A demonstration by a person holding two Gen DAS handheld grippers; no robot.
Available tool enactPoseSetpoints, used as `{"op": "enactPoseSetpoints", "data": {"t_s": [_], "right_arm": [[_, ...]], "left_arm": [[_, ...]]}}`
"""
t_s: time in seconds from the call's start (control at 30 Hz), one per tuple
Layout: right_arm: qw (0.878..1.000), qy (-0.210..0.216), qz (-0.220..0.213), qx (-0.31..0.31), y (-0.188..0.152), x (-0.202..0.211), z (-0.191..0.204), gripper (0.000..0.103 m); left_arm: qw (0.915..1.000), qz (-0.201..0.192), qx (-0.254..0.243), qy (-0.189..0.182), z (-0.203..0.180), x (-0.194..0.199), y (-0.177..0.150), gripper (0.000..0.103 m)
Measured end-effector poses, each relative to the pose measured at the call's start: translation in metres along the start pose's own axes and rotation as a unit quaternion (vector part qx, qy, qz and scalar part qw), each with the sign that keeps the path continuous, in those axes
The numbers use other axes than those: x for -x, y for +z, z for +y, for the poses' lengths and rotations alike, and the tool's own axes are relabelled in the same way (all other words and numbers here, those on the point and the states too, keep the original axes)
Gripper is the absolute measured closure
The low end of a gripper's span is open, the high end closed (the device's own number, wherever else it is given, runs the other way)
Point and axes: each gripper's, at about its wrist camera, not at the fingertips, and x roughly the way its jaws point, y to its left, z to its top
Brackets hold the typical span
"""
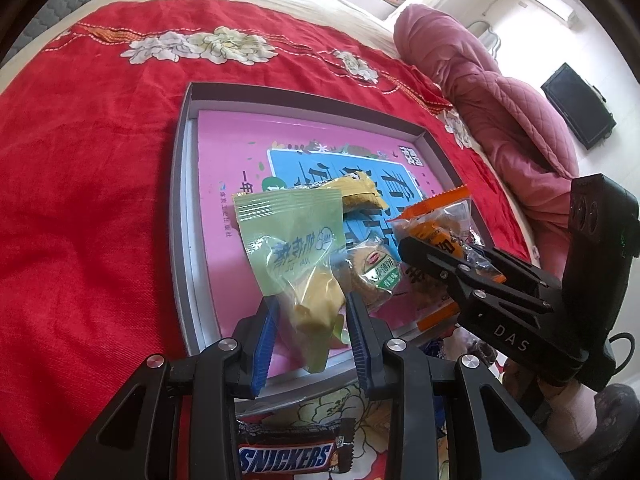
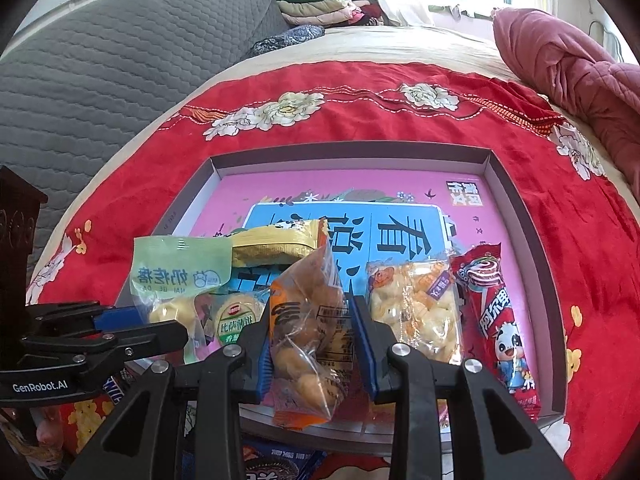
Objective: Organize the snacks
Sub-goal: 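Lower the cookie bag into the tray with right tool while left lowers the green packet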
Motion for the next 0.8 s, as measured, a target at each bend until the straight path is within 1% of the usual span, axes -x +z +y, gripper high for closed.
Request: {"op": "enactPoseSetpoints", "data": {"t_s": [0.3,0.8], "right_arm": [[1.000,-0.005,0.003,0.000,0.0000,0.0002,0.0000,0.068],[0.999,-0.029,0.011,0.015,-0.0006,0.0007,0.0039,0.068]], "left_arm": [[1.0000,0.004,0.004,-0.005,0.0010,-0.0004,0.0008,0.068],[1.0000,0.005,0.005,-0.006,0.0000,-0.0009,0.0006,0.068]]}}
